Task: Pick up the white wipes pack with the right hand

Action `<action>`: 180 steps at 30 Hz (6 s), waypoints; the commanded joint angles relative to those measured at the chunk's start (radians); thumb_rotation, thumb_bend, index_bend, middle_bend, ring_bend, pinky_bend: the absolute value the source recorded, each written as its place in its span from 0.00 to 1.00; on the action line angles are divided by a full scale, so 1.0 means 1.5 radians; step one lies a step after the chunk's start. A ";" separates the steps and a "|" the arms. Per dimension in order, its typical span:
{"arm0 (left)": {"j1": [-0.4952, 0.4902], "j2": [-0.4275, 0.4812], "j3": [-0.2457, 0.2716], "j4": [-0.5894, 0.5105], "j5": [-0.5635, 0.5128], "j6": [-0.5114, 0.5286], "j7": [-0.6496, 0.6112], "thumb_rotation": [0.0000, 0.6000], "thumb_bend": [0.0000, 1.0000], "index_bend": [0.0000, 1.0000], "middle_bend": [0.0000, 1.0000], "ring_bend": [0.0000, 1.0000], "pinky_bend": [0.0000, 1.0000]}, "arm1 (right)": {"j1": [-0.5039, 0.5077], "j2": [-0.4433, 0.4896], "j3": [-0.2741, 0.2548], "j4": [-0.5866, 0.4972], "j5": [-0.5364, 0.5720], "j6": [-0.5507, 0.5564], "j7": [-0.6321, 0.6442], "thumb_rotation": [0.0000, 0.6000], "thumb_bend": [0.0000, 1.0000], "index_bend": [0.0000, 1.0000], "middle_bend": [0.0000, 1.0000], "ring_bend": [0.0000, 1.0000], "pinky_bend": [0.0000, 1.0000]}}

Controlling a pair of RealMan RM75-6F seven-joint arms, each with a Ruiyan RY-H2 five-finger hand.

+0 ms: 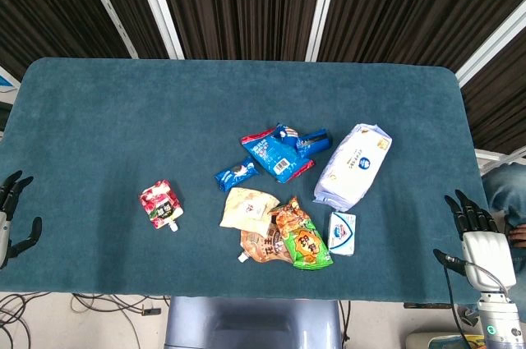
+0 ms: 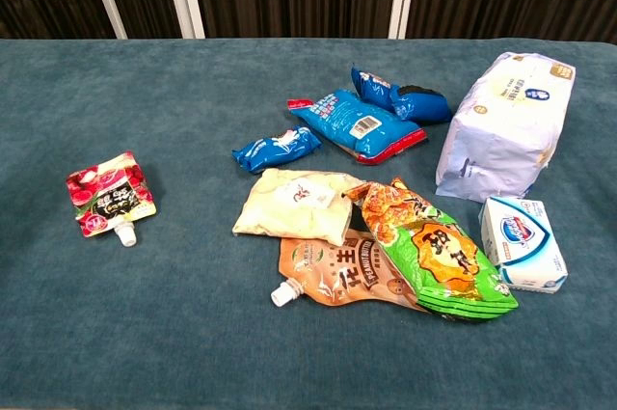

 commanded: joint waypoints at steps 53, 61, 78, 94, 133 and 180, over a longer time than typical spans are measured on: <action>0.002 -0.002 0.000 -0.002 -0.007 0.000 0.008 1.00 0.46 0.11 0.04 0.12 0.06 | 0.225 0.097 0.050 0.088 -0.061 -0.244 0.131 1.00 0.19 0.06 0.05 0.09 0.19; 0.002 -0.005 0.002 0.001 -0.008 0.000 0.020 1.00 0.46 0.11 0.04 0.12 0.06 | 0.297 0.068 0.016 0.190 -0.145 -0.282 0.092 1.00 0.19 0.04 0.04 0.05 0.17; 0.005 -0.016 0.002 0.007 -0.017 0.000 0.036 1.00 0.46 0.11 0.04 0.12 0.06 | 0.408 -0.019 -0.004 0.280 -0.171 -0.341 0.113 1.00 0.19 0.04 0.04 0.06 0.17; 0.003 -0.016 0.000 0.008 -0.023 -0.007 0.042 1.00 0.46 0.12 0.05 0.12 0.06 | 0.476 -0.029 -0.015 0.240 -0.146 -0.425 0.042 1.00 0.19 0.04 0.05 0.06 0.17; 0.005 -0.015 -0.003 0.004 -0.034 -0.010 0.041 1.00 0.46 0.12 0.05 0.12 0.07 | 0.524 -0.022 -0.025 0.161 -0.043 -0.540 -0.099 1.00 0.35 0.50 0.44 0.37 0.18; 0.007 -0.014 -0.003 -0.004 -0.033 -0.008 0.038 1.00 0.46 0.12 0.05 0.12 0.07 | 0.371 0.207 0.104 -0.104 -0.007 -0.278 0.928 1.00 0.44 0.56 0.47 0.42 0.19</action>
